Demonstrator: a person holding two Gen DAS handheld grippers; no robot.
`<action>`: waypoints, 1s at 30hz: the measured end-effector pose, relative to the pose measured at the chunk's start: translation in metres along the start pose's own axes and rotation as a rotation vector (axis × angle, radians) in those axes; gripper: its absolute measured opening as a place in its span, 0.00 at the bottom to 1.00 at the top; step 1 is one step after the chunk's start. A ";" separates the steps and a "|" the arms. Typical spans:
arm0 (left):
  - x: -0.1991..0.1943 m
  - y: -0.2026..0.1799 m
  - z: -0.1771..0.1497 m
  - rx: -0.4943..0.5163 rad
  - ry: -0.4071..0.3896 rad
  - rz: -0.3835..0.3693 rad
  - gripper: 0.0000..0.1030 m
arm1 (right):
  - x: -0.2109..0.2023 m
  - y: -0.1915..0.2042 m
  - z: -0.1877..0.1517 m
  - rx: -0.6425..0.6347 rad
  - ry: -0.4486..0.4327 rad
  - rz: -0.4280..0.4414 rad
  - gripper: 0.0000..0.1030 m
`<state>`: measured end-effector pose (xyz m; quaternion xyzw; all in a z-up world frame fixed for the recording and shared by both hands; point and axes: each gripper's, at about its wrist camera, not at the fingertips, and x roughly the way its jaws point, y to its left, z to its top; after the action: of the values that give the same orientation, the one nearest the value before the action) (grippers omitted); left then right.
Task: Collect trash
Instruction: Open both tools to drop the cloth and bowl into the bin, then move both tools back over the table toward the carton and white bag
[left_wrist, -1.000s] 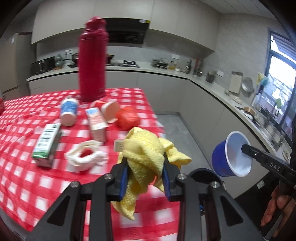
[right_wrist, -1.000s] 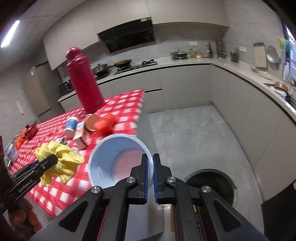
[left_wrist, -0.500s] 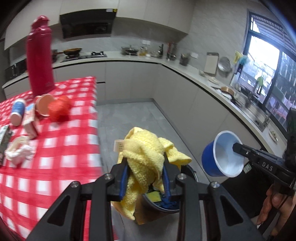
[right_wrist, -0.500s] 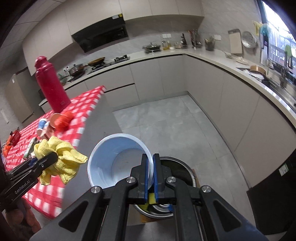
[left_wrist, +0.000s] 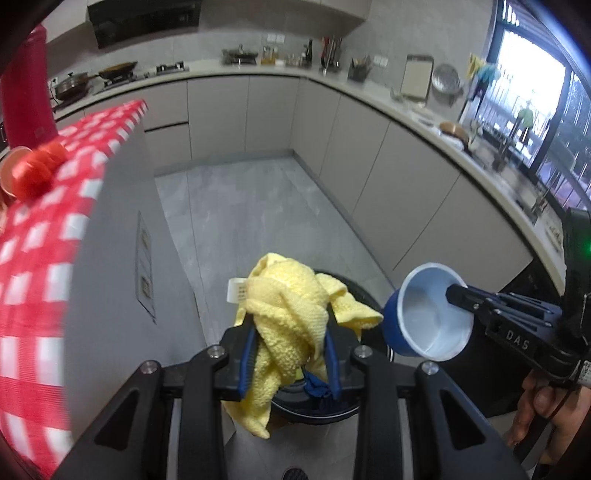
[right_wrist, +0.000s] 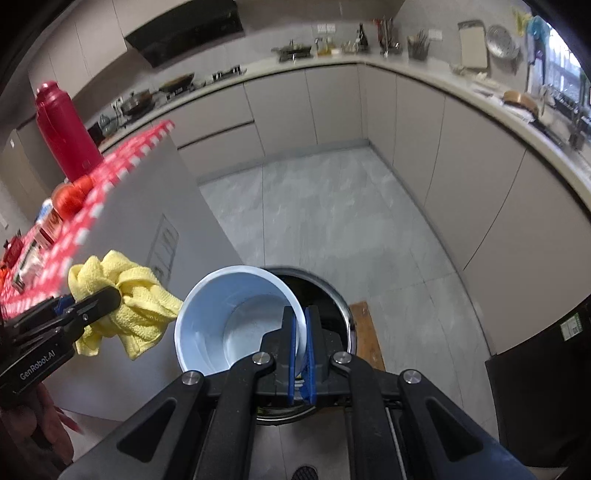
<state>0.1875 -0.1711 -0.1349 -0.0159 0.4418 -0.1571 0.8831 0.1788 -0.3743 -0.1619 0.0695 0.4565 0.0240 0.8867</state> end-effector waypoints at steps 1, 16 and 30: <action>0.007 -0.002 -0.002 0.002 0.015 0.004 0.31 | 0.008 -0.002 -0.003 -0.004 0.014 0.001 0.05; 0.039 0.008 -0.016 0.005 0.121 0.193 0.94 | 0.073 -0.056 -0.014 0.009 0.138 -0.096 1.00; -0.036 -0.007 -0.008 -0.007 0.004 0.187 1.00 | 0.012 -0.034 -0.004 0.030 0.078 -0.038 1.00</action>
<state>0.1591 -0.1667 -0.1105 0.0227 0.4436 -0.0728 0.8930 0.1819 -0.4061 -0.1787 0.0730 0.4922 0.0031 0.8674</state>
